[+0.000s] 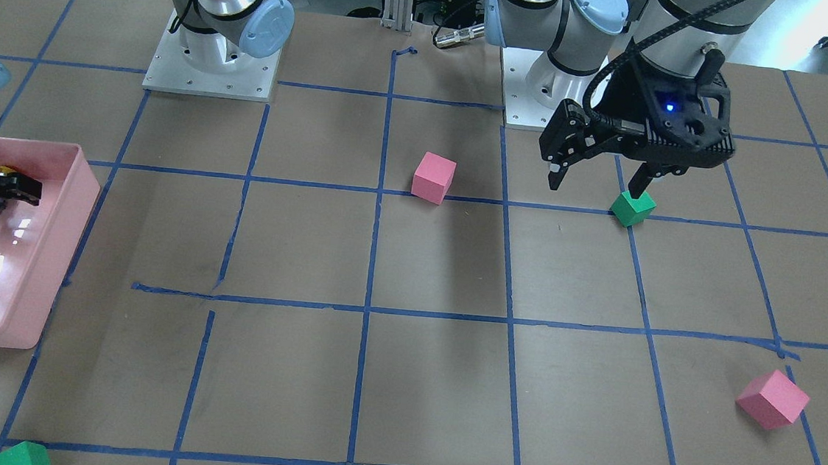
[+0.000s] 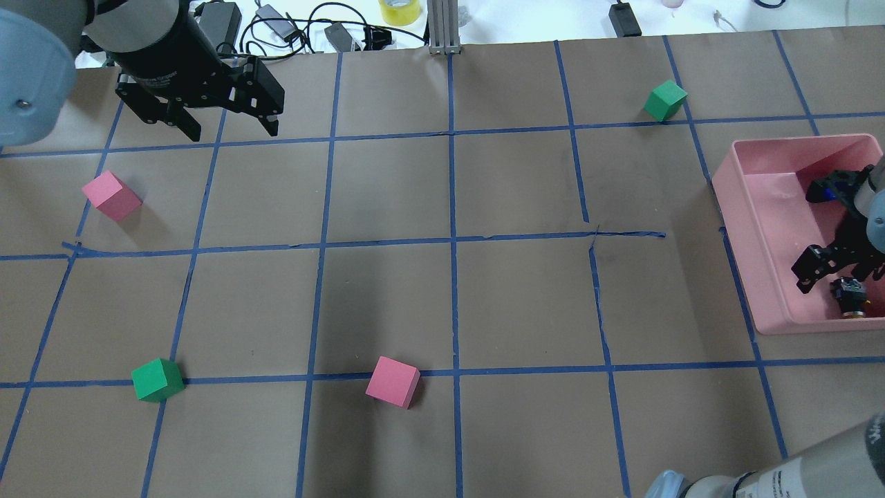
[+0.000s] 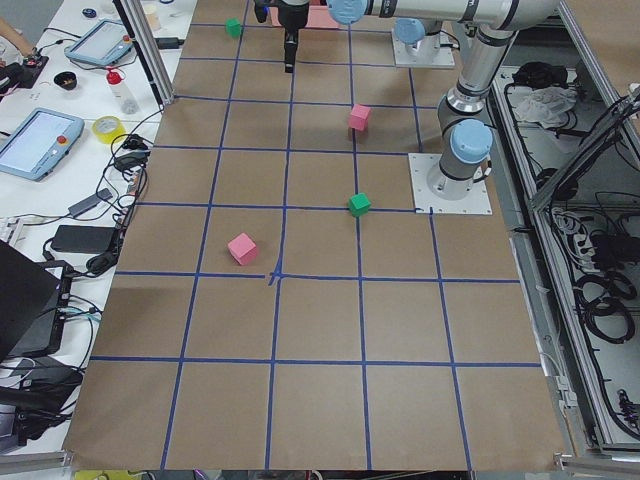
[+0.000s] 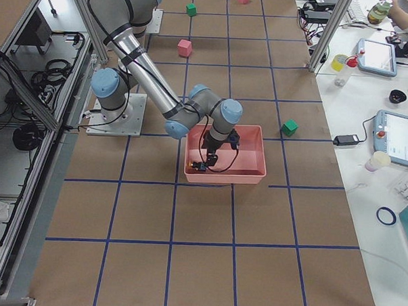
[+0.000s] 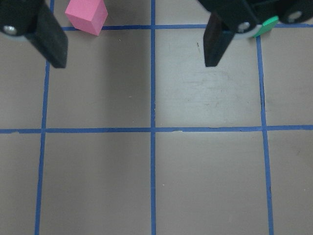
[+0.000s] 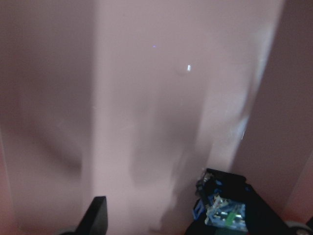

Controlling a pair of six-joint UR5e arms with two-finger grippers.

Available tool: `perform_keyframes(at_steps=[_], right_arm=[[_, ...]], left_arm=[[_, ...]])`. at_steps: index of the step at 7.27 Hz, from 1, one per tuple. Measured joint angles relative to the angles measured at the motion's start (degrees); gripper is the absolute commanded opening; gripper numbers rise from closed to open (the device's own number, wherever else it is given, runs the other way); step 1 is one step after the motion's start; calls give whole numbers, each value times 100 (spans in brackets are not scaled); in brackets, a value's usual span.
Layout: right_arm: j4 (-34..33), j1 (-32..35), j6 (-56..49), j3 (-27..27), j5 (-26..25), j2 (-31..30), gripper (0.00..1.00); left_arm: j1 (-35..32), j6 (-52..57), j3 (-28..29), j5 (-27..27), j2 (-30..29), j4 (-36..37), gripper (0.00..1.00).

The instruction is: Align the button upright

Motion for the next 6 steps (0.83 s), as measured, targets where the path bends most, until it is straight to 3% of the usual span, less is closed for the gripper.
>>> perform_keyframes(at_steps=[6], right_arm=[[-63,1,-241,26,-18,51,100]], left_arm=[[8,0,-43,0,32,0,100]])
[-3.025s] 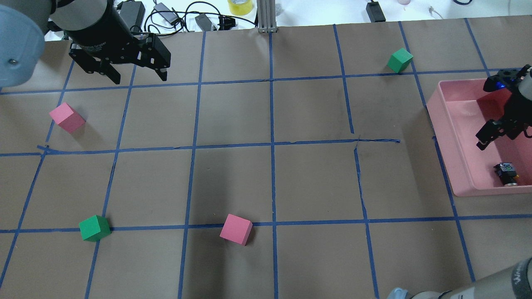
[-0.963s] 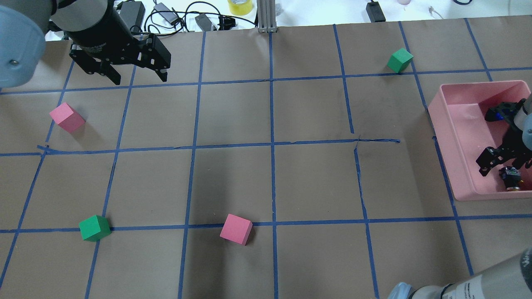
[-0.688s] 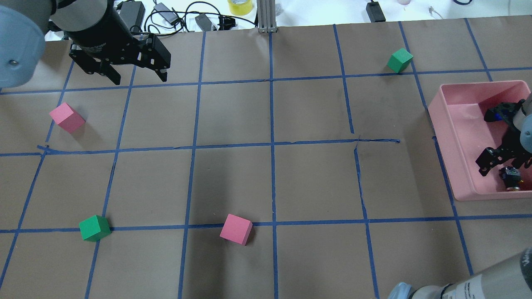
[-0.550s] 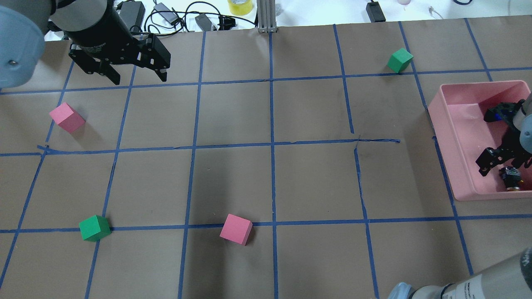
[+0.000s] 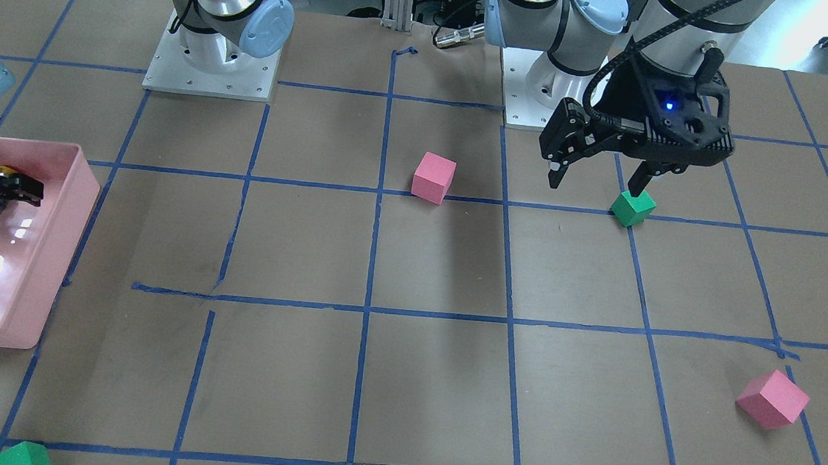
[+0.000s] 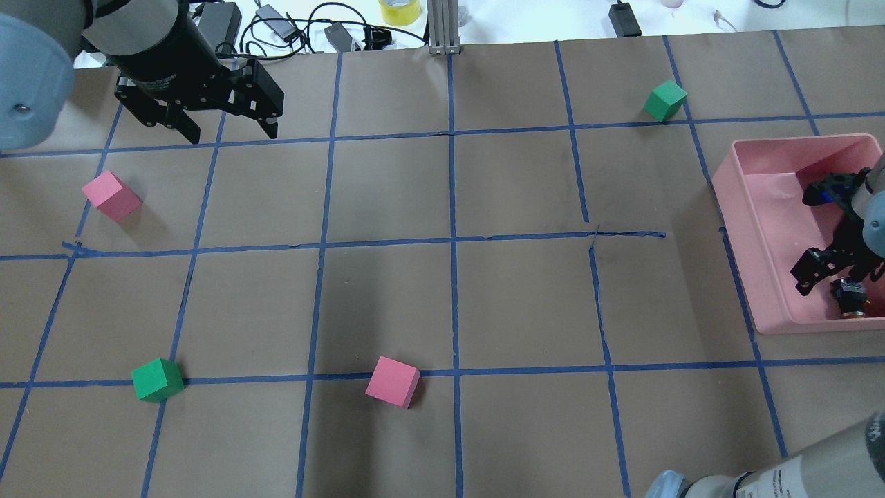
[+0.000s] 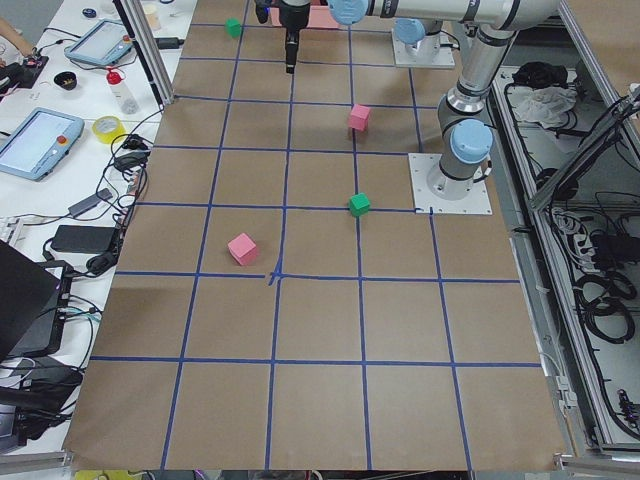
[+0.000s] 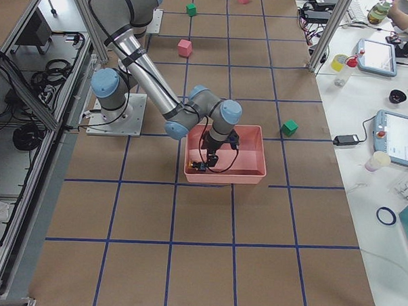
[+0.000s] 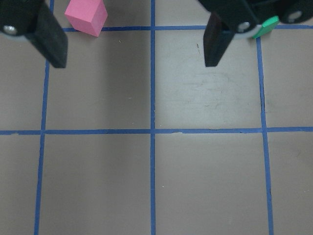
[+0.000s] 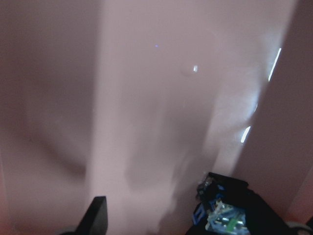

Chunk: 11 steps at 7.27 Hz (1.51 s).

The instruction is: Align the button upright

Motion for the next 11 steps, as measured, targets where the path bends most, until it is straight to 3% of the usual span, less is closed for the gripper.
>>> perform_keyframes(at_steps=[5,11], right_arm=[[-251,0,-1189,0,437,86,100],[-300,0,-1342,-54,458,90,100]], left_arm=[[-7,0,-4,-6,1,0,100],[-1,0,-8,-3,1,0,100]])
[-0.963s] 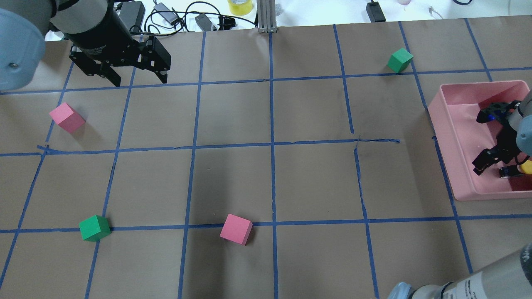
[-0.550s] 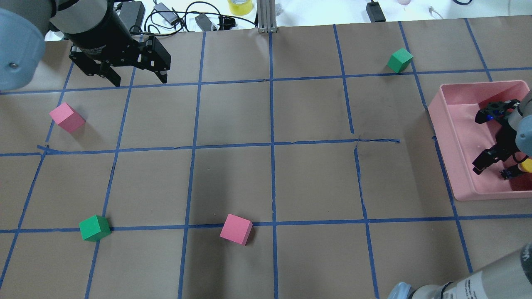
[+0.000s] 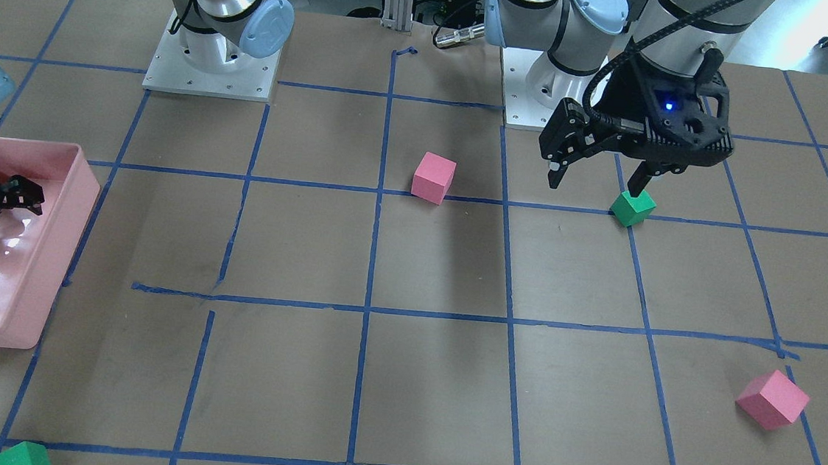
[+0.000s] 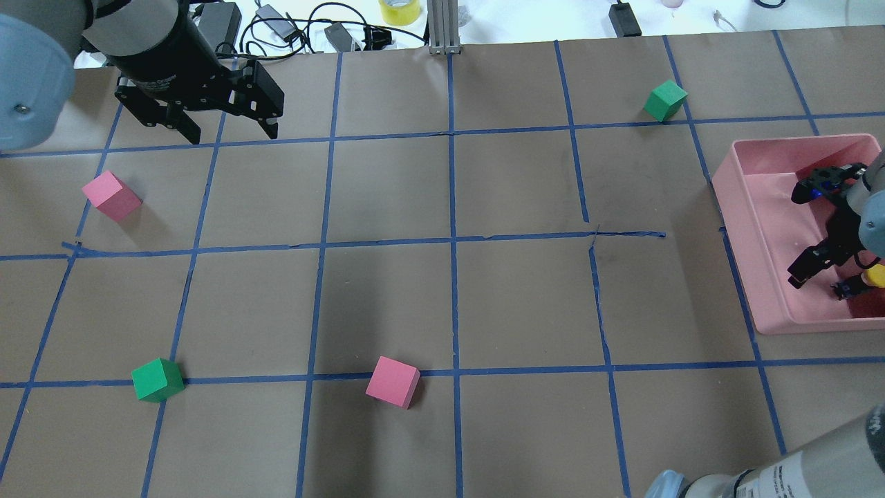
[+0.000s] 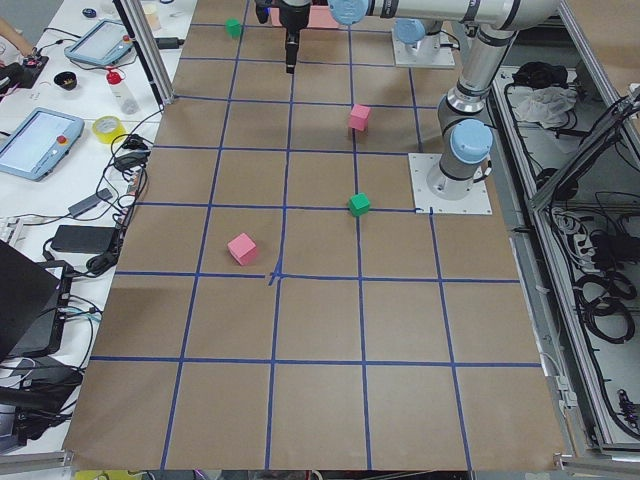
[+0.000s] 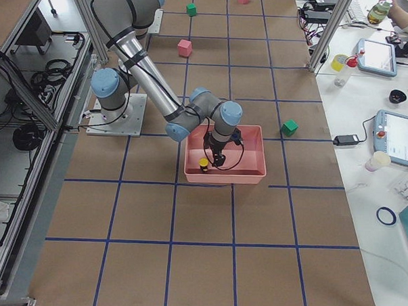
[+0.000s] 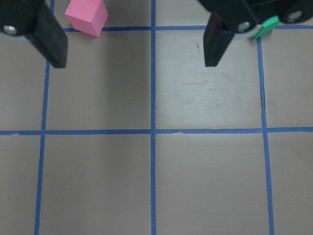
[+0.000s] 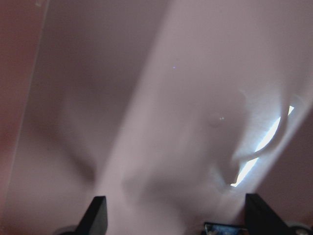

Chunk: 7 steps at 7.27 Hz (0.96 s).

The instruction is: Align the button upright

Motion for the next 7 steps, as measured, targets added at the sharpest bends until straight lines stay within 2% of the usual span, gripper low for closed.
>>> perform_keyframes(at_steps=[5,7], right_arm=[[-565,-2,401,-16,584,-27,100],[-649,-1,467,-22,662,-33,100]], left_arm=[[-2,3,4,3,0,0,100],[-1,1,2,3,0,0,100]])
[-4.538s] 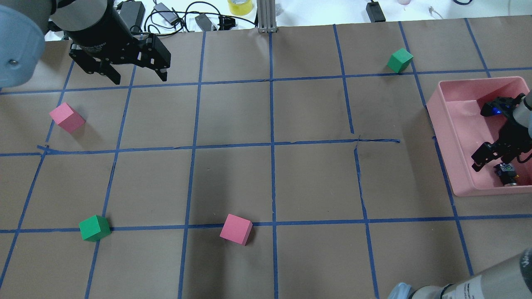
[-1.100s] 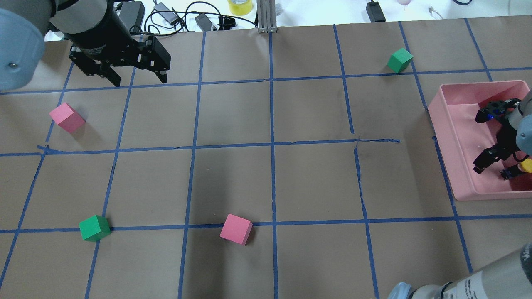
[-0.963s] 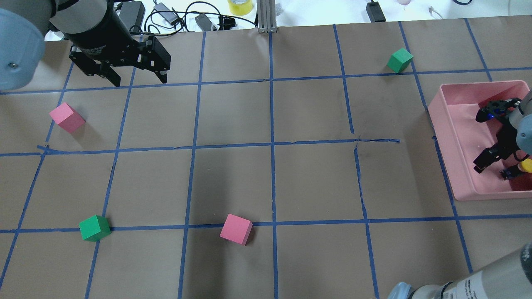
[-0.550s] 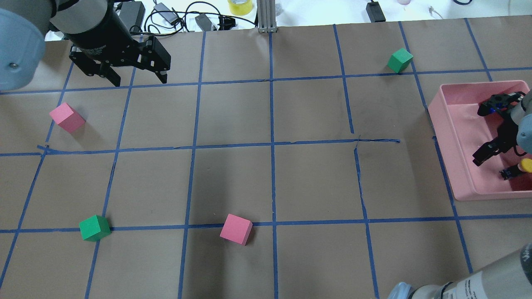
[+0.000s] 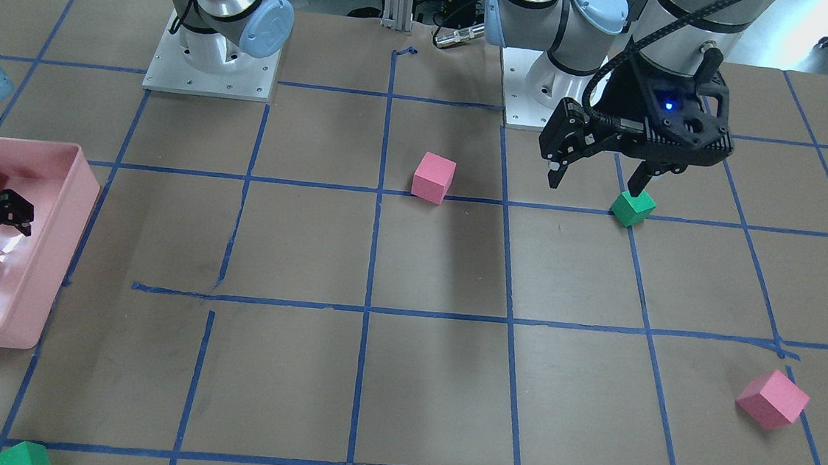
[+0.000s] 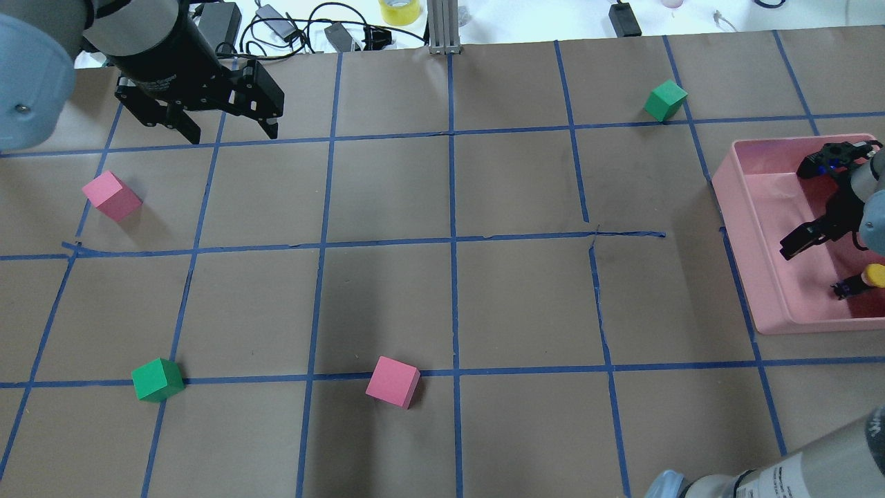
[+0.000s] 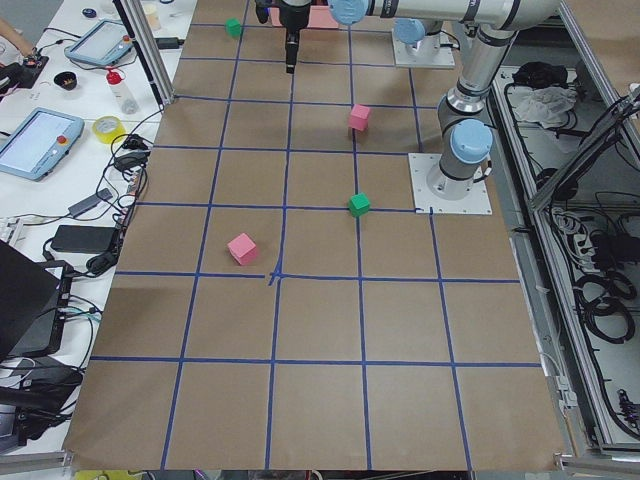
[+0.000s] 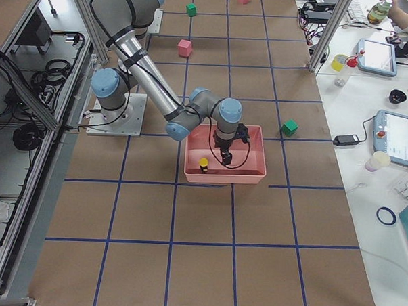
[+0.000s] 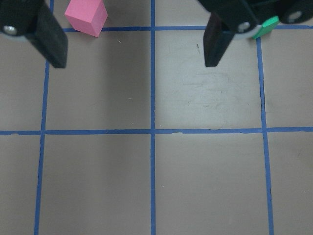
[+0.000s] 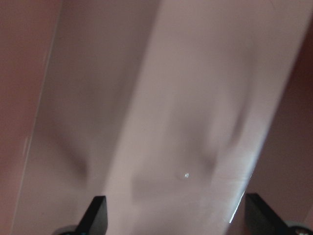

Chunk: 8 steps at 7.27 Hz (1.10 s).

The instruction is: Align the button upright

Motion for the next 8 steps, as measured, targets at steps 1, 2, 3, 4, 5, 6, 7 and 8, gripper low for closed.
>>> perform_keyframes(at_steps=[1,2,3,4,5,6,7,8], right_arm=[[-42,0,19,0,22,-2,100],[-60,0,25,2,25,-2,100],[-52,1,29,3,-12,-12,100],[-19,0,35,2,-138,-25,100],[46,-4,41,2,-362,-38,100],[124,-5,46,1,-580,-42,100],[198,-5,48,6,-739,-43,100],[303,-5,49,8,-838,-41,100]], left_arm=[[2,1,-2,0,0,0,100],[3,5,-3,2,0,0,100],[4,7,-3,4,0,0,100],[4,8,-3,3,0,0,100],[4,8,-3,5,0,0,100],[4,8,-3,2,0,0,100],[4,8,-3,1,0,0,100],[4,8,-3,0,0,0,100]])
